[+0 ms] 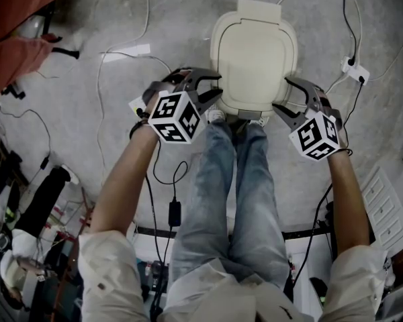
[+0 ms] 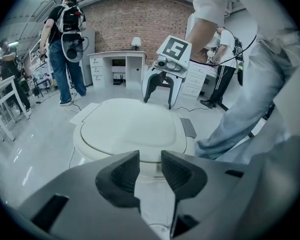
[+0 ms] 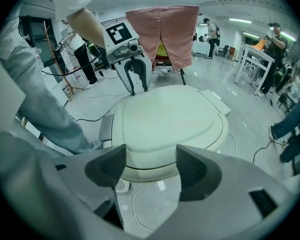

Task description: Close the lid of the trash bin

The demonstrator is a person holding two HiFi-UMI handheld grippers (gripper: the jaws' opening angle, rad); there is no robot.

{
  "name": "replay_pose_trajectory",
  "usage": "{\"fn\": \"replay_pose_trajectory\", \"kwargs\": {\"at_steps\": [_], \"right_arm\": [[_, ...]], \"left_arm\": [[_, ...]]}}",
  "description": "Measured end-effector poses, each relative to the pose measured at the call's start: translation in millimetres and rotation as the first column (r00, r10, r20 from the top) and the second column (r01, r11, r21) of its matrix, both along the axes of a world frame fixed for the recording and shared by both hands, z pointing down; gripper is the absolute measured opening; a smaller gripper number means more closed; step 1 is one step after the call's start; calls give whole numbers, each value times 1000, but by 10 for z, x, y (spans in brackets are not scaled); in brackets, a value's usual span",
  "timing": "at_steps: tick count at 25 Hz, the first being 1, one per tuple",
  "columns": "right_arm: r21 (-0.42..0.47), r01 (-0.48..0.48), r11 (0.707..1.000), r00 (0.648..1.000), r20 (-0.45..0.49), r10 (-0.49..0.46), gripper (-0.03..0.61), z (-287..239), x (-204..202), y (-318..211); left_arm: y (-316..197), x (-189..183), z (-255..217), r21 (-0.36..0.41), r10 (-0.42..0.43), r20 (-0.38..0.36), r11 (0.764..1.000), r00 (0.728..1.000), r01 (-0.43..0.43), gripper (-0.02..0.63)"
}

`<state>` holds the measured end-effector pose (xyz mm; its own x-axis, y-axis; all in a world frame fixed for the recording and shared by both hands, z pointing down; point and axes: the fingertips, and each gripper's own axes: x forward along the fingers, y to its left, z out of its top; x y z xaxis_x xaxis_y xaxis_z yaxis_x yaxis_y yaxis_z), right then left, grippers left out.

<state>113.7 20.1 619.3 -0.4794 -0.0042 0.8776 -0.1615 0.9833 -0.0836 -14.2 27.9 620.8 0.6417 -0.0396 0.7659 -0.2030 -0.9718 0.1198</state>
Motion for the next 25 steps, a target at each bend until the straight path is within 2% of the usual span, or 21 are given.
{"fn": "replay_pose_trajectory", "kwargs": {"at_steps": [7, 9, 11, 12, 17, 19, 21, 23, 25], "right_arm": [[-17, -87, 996, 995, 41, 87, 287, -39, -2, -26], [0, -89, 996, 995, 42, 89, 245, -68, -12, 0], [33, -109, 994, 993, 57, 107, 135, -134, -24, 4], [40, -128, 991, 990, 70, 125, 108, -179, -29, -1], [37, -253, 967, 959, 140, 246, 55, -552, -31, -84], [47, -331, 942, 930, 188, 318, 29, -793, -26, -179], [72, -426, 902, 882, 255, 396, 18, -1104, 9, -335], [87, -544, 834, 805, 336, 490, 18, -1496, 81, -512], [64, -659, 750, 701, 415, 580, 18, -1927, 160, -667]], "left_arm": [[-7, 4, -25, 21, -49, -15, 999, 999, 49, 110], [-35, 15, -71, 51, -68, -22, 996, 997, 69, 66], [-82, 28, -154, 75, -101, -43, 992, 994, 105, 53], [-108, 33, -210, 84, -122, -58, 988, 991, 127, 46], [-205, 66, -622, 87, -253, -142, 960, 957, 267, 26], [-234, 82, -837, 87, -303, -177, 943, 936, 322, 26], [-299, 97, -1071, 78, -375, -221, 914, 901, 399, 26], [-379, 96, -1352, 60, -463, -274, 867, 843, 495, 26], [-463, 55, -1695, 52, -542, -327, 808, 774, 587, 26]]}}
